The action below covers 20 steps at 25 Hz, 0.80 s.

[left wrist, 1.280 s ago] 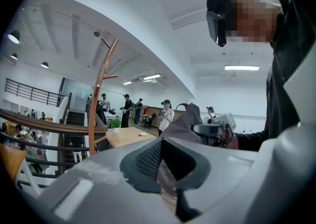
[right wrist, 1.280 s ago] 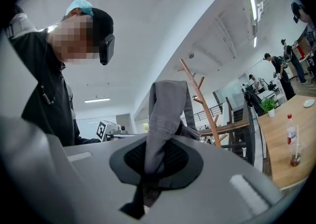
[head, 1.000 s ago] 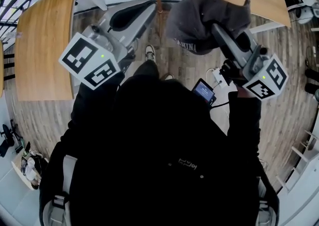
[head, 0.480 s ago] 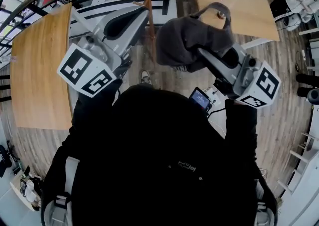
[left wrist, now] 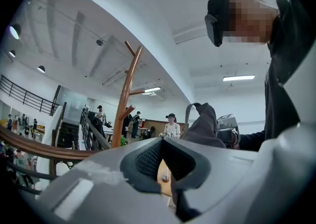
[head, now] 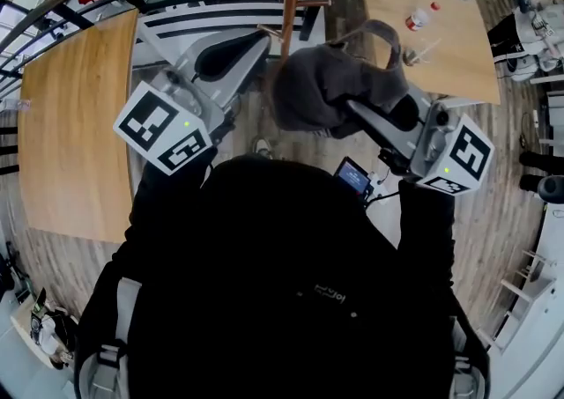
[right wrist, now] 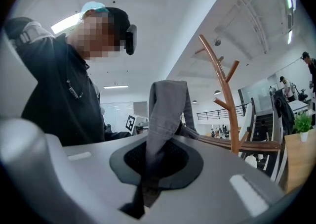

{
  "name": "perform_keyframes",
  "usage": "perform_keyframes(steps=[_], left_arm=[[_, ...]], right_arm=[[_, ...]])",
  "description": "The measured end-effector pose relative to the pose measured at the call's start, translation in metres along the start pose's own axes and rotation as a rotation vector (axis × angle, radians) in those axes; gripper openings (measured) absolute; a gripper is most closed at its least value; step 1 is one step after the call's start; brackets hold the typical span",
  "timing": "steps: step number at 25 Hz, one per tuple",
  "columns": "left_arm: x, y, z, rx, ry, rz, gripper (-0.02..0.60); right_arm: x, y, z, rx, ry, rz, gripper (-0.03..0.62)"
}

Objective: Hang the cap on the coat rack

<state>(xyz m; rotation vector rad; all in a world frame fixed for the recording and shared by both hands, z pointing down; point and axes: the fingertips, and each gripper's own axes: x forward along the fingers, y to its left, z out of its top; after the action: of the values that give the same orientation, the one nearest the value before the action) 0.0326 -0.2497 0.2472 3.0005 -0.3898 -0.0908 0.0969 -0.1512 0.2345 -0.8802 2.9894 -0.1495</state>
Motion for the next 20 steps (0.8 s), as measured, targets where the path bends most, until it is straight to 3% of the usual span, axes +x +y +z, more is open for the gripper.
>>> perform_keyframes(steps=[7,12,20], left_arm=[[-0.006,0.031,0.001,0.019,-0.030,-0.080,0.003],[0.032,0.034,0.009,0.060,-0.018,-0.136,0.003],[0.056,0.067,0.012,-0.070,-0.052,-0.096,0.003]], right_arm=[[0.052,-0.024,-0.004,-0.042,0.031,0.032,0.031],[0.042,-0.051,0.004,-0.052,0.025,0.035,0.031],[0.039,-0.084,0.019,-0.028,0.031,0.051,0.031]])
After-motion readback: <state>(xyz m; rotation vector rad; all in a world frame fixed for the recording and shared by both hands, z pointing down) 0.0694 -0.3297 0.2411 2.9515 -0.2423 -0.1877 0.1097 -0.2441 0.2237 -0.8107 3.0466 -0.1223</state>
